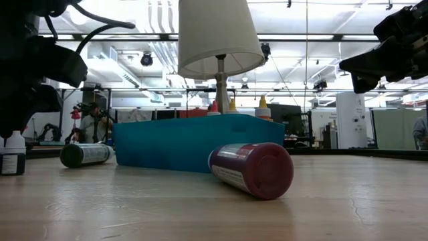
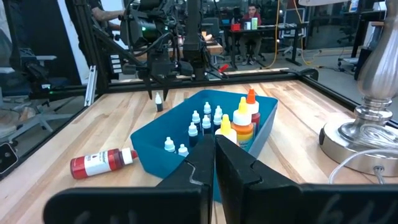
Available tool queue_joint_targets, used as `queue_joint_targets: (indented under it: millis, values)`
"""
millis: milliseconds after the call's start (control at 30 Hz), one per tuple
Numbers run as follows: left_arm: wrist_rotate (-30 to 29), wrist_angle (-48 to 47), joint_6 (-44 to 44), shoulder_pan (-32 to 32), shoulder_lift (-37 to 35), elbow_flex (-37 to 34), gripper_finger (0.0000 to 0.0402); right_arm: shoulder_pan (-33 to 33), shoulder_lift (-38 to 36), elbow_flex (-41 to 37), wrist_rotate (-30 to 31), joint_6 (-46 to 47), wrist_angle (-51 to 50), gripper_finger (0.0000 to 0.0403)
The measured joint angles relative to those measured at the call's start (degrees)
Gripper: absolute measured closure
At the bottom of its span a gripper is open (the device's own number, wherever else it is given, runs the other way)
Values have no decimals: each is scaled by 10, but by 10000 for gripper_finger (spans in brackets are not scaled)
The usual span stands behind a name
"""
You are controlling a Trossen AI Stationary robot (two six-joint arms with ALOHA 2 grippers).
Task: Pick & Place food coloring
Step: Put the small red food coloring bottle into the blue container
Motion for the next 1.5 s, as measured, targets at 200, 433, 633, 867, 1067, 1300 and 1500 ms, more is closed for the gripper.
queue_joint_targets:
  millis: [200, 433, 633, 867, 1067, 1300, 1500]
  values:
    - [-2, 0, 0, 0, 1, -2, 272, 0, 0, 0, 0, 0, 0, 394]
    - [-11, 4, -2, 0, 1, -10, 334, 0, 0, 0, 0, 0, 0, 394]
    - [-14, 6, 1, 0, 1, -10, 364, 0, 0, 0, 0, 0, 0, 394]
    - [-8, -19, 2, 0, -12, -5, 355, 0, 0, 0, 0, 0, 0, 394]
    - [-16, -93, 27, 8, -41, 23, 355, 0, 0, 0, 0, 0, 0, 394]
    - [-27, -158, 89, 52, -63, 73, 355, 0, 0, 0, 0, 0, 0, 394]
    - [-35, -166, 151, 94, -59, 108, 355, 0, 0, 0, 0, 0, 0, 394]
